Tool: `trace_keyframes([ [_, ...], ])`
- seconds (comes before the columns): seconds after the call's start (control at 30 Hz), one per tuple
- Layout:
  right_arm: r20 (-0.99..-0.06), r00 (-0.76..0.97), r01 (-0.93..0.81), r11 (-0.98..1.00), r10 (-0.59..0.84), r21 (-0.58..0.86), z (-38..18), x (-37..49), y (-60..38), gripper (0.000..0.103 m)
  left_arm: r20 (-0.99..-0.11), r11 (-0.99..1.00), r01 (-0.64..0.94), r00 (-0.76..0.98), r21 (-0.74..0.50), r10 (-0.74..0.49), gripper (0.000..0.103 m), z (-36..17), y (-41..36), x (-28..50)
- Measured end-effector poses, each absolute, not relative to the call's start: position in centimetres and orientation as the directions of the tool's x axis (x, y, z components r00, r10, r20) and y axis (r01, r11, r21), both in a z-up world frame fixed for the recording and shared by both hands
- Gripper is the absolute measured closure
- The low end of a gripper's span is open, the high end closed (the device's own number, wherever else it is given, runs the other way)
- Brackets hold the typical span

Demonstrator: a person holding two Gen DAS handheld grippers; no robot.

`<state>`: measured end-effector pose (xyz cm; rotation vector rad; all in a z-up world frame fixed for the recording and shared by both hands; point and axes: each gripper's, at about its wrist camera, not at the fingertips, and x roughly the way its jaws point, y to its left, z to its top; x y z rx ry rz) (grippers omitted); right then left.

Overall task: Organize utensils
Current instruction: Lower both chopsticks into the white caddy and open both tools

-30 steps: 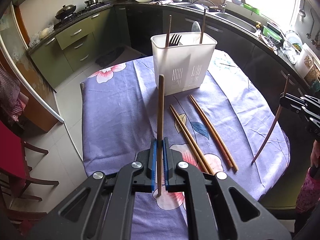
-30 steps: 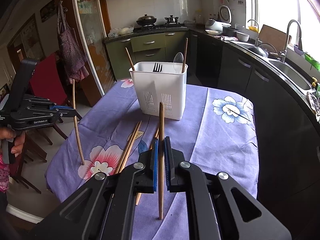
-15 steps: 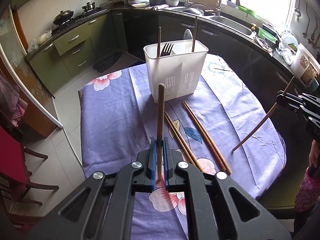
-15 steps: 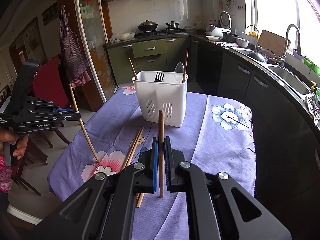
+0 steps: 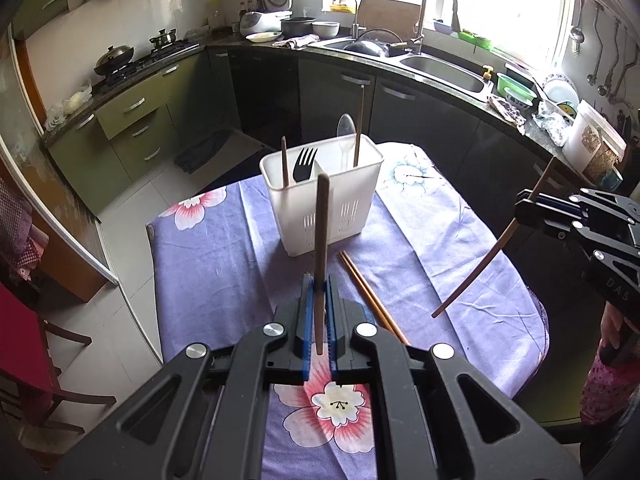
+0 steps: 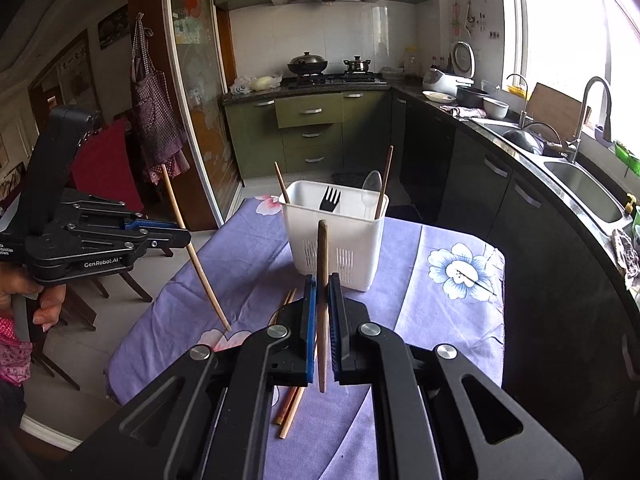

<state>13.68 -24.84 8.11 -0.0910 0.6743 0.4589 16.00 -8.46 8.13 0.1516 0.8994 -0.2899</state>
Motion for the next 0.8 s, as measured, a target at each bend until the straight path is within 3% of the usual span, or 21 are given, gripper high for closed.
trace_keyframes([
  [0.5, -0.477, 0.792, -0.390, 0.917, 0.380, 0.083, 19.4, 21.7, -24.8, 0.096, -0.641, 0.948, 0.317, 0.729, 0.004, -0.241, 0.097, 18.7, -12.2, 22.4],
  [0.8, -0.494, 0.788, -0.365, 0.925, 0.366, 0.103, 18.8, 29.7, -23.7, 0.096, -0.663, 0.968, 0.252, 0.727, 0.013, -0.181, 0.097, 16.3, -13.3, 29.1],
])
